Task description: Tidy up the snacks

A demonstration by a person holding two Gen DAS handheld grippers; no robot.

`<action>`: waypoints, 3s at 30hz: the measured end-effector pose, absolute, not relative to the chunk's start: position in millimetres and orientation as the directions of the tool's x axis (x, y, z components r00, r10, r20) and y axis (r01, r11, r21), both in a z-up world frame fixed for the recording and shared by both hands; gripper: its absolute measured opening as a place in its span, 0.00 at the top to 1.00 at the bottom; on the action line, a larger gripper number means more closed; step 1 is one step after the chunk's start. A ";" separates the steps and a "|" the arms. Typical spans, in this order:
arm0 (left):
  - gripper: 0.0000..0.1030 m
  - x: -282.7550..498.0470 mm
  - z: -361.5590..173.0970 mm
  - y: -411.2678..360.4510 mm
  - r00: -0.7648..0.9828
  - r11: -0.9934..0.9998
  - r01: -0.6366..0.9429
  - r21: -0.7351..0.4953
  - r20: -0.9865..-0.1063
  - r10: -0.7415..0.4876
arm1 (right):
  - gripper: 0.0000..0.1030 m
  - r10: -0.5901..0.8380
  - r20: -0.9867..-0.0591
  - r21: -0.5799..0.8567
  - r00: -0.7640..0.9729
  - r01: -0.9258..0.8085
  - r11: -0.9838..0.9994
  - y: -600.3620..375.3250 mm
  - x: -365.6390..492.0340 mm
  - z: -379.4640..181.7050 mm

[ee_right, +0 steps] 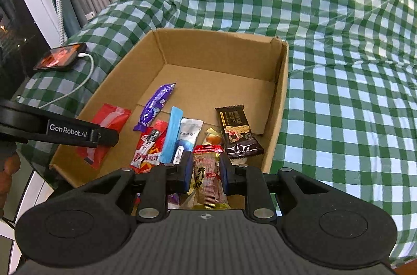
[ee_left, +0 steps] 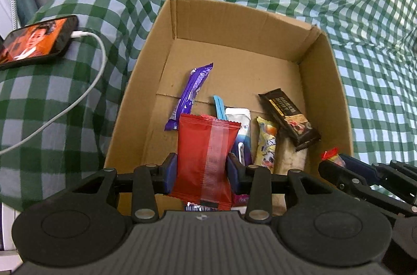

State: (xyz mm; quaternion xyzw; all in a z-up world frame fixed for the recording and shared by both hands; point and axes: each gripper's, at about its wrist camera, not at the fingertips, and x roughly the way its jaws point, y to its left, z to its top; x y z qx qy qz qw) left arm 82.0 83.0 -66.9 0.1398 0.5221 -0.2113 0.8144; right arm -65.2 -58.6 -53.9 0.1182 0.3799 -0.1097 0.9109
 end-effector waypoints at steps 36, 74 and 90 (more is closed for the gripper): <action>0.00 23.8 -37.0 130.5 0.437 0.891 0.444 0.096 -0.891 -0.122 | 0.07 -0.117 -0.706 0.132 0.698 0.292 0.947 -27.5 -110.3 -47.6; 0.00 -98.1 20.6 169.5 0.638 0.881 0.445 0.160 -0.747 -0.187 | 0.01 -0.290 -0.570 0.008 0.769 0.358 0.934 17.1 -226.1 -12.0; 0.00 -106.1 25.9 171.0 0.656 0.882 0.442 0.165 -0.730 -0.192 | 0.01 -0.297 -0.558 0.016 0.775 0.367 0.930 17.5 -233.7 -10.3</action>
